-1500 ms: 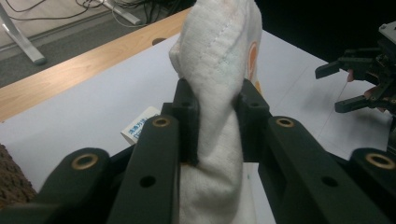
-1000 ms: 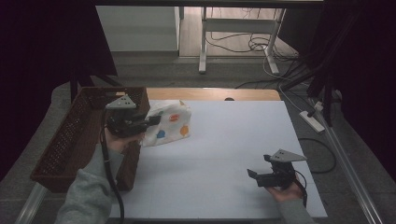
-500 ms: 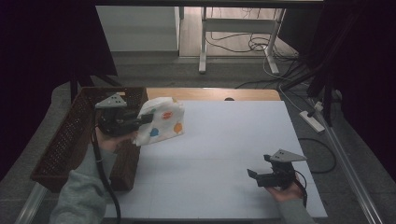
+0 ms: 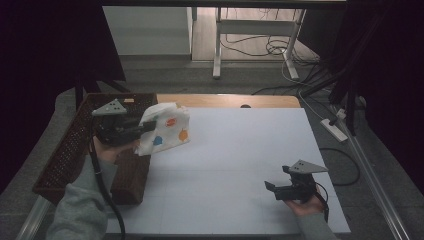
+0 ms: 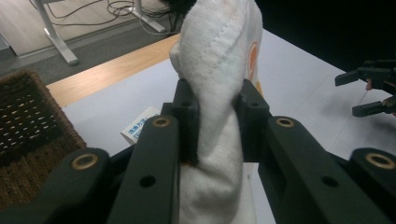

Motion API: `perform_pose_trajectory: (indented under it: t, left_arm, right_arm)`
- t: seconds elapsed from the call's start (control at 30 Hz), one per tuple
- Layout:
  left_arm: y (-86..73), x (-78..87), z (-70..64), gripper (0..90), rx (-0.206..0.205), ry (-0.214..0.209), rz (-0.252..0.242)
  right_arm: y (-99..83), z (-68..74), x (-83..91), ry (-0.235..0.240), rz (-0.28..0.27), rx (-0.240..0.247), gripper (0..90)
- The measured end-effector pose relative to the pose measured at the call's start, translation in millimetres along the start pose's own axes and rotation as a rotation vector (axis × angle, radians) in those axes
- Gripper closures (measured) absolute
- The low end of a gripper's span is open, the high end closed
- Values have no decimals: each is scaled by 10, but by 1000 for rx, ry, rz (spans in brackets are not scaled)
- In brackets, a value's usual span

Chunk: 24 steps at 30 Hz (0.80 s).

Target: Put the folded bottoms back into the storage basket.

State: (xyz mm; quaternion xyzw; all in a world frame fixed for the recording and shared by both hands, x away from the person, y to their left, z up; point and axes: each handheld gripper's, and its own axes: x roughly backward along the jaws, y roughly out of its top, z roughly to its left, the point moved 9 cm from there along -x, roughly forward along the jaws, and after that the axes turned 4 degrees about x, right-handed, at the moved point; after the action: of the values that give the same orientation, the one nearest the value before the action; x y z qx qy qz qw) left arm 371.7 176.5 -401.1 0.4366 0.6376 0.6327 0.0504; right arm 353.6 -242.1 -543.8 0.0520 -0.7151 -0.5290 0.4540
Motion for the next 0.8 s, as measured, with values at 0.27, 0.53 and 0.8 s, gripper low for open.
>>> perform_pose_trajectory:
  t: [0.27, 0.53, 0.8]
  left_arm:
    - [-25, 54, 60, 733, 5, 14, 1]
    - [-54, 140, 133, 733, 16, 33, -3]
    - [-88, 249, 212, 733, 29, 54, -11]
  right_arm:
    - [3, 1, 0, -1, -4, -2, 85]
    - [1, -1, -1, -2, -2, -2, 85]
    - [-1, -8, -1, -4, -1, -3, 85]
